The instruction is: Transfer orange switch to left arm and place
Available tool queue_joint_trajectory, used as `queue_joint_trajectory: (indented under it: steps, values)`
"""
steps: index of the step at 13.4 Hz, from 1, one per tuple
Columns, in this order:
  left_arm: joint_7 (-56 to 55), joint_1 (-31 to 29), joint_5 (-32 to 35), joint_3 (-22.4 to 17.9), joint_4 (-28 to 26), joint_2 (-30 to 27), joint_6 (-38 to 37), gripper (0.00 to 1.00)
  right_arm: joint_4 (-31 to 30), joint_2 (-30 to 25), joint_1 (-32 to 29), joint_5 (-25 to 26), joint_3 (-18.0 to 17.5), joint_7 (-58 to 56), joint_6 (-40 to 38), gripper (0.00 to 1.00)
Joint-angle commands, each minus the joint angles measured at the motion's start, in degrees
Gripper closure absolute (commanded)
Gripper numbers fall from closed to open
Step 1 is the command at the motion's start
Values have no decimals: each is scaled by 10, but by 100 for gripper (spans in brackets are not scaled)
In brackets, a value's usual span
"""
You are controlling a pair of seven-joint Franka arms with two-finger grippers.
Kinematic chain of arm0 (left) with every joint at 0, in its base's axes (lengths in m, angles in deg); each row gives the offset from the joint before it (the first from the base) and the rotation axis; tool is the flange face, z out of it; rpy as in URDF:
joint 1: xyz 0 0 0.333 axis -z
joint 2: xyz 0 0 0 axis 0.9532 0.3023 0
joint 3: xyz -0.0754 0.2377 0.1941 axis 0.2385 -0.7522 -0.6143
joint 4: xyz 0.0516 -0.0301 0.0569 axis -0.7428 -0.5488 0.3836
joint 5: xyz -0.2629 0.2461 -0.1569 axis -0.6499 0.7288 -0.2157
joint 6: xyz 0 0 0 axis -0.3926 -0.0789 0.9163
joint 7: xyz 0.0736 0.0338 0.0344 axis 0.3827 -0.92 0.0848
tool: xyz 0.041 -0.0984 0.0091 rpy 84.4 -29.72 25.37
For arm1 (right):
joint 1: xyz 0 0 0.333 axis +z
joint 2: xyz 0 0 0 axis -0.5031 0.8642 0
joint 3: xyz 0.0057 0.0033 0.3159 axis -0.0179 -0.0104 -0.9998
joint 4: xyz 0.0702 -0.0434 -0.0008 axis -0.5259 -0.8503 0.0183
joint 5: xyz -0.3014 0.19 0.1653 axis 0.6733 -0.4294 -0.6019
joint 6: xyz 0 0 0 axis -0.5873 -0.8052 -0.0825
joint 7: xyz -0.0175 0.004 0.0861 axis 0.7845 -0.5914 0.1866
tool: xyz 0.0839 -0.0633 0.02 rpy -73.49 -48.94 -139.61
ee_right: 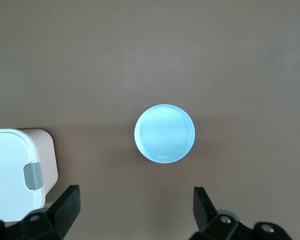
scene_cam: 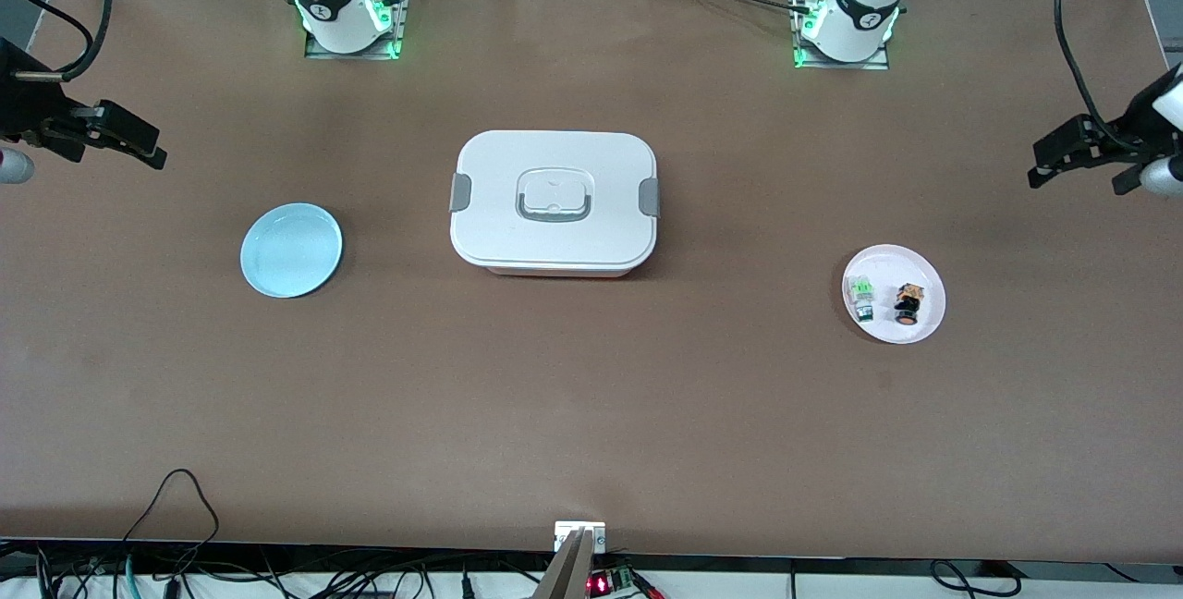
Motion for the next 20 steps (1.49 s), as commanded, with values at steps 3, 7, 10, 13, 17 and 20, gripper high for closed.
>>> queue_joint_trajectory:
  steps: [3,7,10,13,17,20]
  values:
    - [-51,23,20,18,31,11,-19,0,6,-15,1,1,-12,-1,-1,0]
    - [-52,54,40,-14,24,11,-14,0,6,-13,1,0,-12,6,-4,0]
    - [-51,102,43,-69,22,10,-10,0,14,-5,2,-3,-14,3,-1,0]
    - [-52,98,39,-67,28,14,-13,0,15,-4,2,0,-13,1,-4,0]
    - [-53,99,37,-65,30,14,-15,0,15,-3,3,0,-13,6,-1,0]
    - [-54,98,35,-66,30,13,-16,0,15,1,5,0,-14,6,-1,0]
